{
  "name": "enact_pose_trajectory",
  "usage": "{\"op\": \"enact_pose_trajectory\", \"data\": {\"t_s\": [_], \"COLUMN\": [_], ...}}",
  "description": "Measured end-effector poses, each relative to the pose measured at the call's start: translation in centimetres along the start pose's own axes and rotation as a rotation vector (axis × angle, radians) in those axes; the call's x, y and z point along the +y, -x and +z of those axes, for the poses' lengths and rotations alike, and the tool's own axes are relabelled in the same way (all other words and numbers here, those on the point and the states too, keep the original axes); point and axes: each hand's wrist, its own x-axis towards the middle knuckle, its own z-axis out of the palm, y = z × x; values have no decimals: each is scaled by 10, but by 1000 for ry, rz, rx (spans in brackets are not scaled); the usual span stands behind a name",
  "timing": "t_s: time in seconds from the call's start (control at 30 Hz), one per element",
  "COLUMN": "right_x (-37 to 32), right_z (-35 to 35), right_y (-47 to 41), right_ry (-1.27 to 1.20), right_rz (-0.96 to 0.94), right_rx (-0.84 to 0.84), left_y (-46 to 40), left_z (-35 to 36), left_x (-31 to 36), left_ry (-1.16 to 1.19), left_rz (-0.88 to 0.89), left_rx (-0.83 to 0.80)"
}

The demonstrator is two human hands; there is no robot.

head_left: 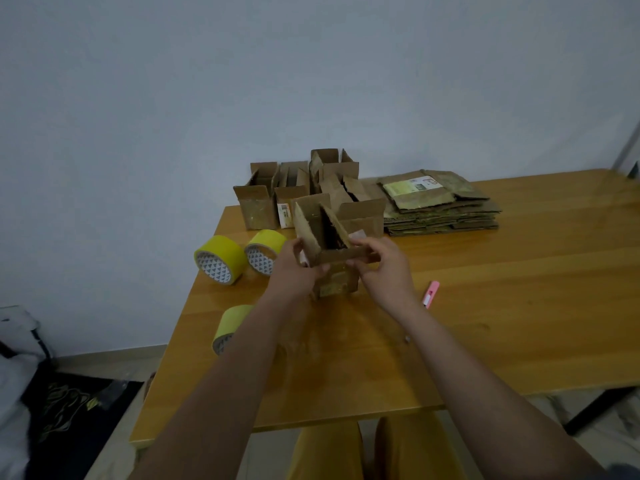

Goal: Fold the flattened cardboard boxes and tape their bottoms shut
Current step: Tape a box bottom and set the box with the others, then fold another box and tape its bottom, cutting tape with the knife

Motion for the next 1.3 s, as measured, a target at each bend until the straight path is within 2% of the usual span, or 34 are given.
{"op": "enact_pose_trajectory", "data": {"t_s": [0.1, 0.17, 0.3, 0.43, 0.6, 0.7, 0.77, 0.9, 1.07, 1.3], "right_x": [1, 2, 7, 15, 30, 46, 61, 91, 125, 168], "right_z": [5, 7, 9, 3, -22, -43, -57, -82, -108, -125], "right_y": [-8, -13, -17, -20, -31, -43, -54, -79, -111, -132], "right_ry": [13, -42, -152, -100, -33, -13, -18, 29, 148, 345], "right_rz": [71, 123, 165, 191, 253, 311, 359, 413, 442, 391], "right_rx": [40, -29, -151, -133, -51, 60, 116, 180, 184, 153], "left_y": [-17, -27, -44, -47, -55, -52, -51, -56, -82, -118], "left_z": [1, 3, 13, 21, 35, 52, 68, 114, 171, 224], "left_x": [-2, -5, -12, -7, -1, 9, 20, 40, 53, 54], "left_ry": [-106, -126, 21, 47, -73, -318, -361, -350, -394, -426], "left_rz": [-65, -138, -208, -226, -150, -60, 81, 358, 317, 224], "left_rx": [75, 142, 159, 117, -21, 86, 123, -119, -316, -224]}}
